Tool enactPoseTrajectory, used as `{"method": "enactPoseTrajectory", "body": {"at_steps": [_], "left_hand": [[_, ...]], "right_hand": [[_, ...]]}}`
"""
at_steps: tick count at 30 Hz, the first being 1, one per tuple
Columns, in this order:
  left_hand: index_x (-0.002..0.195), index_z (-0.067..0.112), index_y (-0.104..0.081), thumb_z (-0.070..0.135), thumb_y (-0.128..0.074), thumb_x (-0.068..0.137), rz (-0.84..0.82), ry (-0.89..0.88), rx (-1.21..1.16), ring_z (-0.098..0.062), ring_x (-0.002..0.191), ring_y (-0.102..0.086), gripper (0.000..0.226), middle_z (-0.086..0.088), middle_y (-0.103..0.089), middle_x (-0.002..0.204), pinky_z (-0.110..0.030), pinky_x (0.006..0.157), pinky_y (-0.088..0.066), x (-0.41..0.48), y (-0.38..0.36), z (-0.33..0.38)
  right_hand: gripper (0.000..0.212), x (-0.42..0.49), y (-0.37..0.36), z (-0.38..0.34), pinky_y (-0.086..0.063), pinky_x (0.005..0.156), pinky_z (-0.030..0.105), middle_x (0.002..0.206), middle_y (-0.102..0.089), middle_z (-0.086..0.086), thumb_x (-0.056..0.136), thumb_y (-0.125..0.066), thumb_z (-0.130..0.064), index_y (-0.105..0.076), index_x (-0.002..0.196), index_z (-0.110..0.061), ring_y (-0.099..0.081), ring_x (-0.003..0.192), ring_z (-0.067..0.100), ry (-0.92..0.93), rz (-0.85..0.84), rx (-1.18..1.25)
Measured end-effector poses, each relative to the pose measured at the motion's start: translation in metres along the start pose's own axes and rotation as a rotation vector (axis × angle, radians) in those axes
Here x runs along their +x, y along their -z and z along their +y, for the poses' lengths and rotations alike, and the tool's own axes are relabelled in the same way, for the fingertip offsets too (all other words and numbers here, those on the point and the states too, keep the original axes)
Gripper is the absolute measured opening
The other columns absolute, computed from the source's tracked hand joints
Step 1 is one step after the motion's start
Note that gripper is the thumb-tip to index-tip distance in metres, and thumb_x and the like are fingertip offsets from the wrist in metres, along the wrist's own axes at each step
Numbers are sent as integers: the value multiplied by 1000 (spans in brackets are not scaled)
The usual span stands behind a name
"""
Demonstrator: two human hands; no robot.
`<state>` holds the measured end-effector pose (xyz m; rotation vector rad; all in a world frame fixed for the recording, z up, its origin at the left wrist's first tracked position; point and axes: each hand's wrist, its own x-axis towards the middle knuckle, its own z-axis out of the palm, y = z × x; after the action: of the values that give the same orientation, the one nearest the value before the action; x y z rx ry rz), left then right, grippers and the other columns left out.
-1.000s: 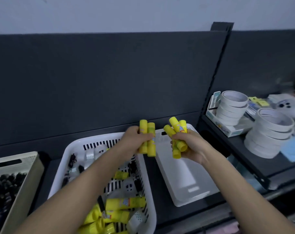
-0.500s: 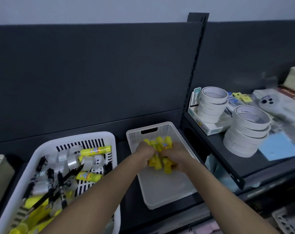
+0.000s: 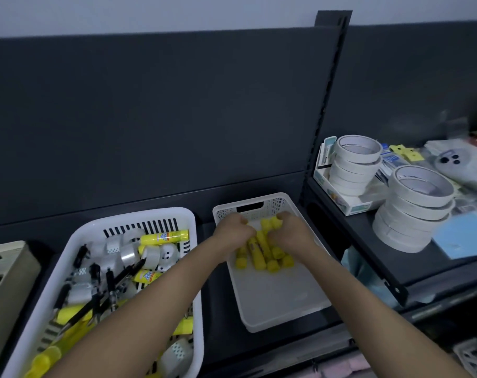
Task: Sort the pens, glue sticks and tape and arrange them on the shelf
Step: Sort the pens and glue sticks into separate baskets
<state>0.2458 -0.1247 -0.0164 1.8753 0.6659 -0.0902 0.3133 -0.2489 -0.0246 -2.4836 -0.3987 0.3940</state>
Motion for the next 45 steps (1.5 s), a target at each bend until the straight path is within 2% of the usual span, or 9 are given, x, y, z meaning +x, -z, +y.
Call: {"method": "enactPoseTrajectory", "body": {"at_steps": [2,6,10,16,23,32,37,41,45], "left_hand": [[124,11,-56,12,-59,88,26,-54,29,-20,111,-55,36,-3,-56,119,-36,96,-49,-7,13,0],[106,17,-64,17,-62,87,93,-178,92,-17,104,-60,19,3,-62,104,-39,95,-50,-30,50,-11],[106,15,-66,19,-61,88,213,-227,247,-14,95,-60,19,4,-64,99,-26,79,-46,-57,95,-34],[98,10,-62,26,-58,88,399,-133,607,-24,90,-58,19,-7,-65,97,-31,70,-43,-93,158,-83],[123,14,-47,64,-59,78,277,113,944,-26,106,-57,68,-7,-53,121,-32,72,-45,-112,172,-121],[129,11,-33,31,-67,77,263,121,838,-36,105,-55,65,-15,-30,135,-37,73,-47,-108,153,-128],[124,10,-35,12,-57,85,216,78,637,-29,92,-51,45,-17,-29,134,-29,64,-39,-107,162,-135],[130,14,-39,18,-70,78,188,55,420,-26,100,-47,60,-12,-34,131,-28,71,-41,-107,180,-138],[121,13,-52,23,-77,60,152,37,137,-24,95,-57,67,-13,-48,121,-25,59,-44,-116,194,-137]], "right_hand": [[49,-8,5,-10,-45,81,28,127,-57,9,85,-58,-20,-49,133,-12,-58,109,26,58,50,26],[37,-27,3,-40,-43,72,19,124,-59,5,89,-58,-19,-58,125,-12,-58,102,17,189,27,86],[31,-48,-16,-77,-44,85,26,113,-66,4,86,-59,-13,-66,115,-10,-60,103,19,281,-14,135],[26,-71,-66,-120,-48,78,27,104,-66,5,89,-58,-15,-66,113,-10,-60,91,18,372,-183,183],[28,-92,-95,-144,-47,86,25,120,-64,2,92,-54,-16,-64,119,-12,-59,107,16,407,-251,146],[23,-103,-104,-143,-51,85,34,109,-68,9,92,-52,-12,-67,108,-6,-62,99,23,389,-179,23],[25,-103,-117,-137,-26,46,24,63,-42,6,86,-45,1,-40,63,-9,-41,56,17,448,-199,-375],[30,-113,-127,-142,-36,59,30,62,-33,2,86,-50,4,-38,64,-13,-35,56,15,486,-253,-671],[37,-113,-137,-149,-39,62,28,60,-37,2,88,-52,0,-36,58,-14,-33,51,12,447,-253,-780]]}}
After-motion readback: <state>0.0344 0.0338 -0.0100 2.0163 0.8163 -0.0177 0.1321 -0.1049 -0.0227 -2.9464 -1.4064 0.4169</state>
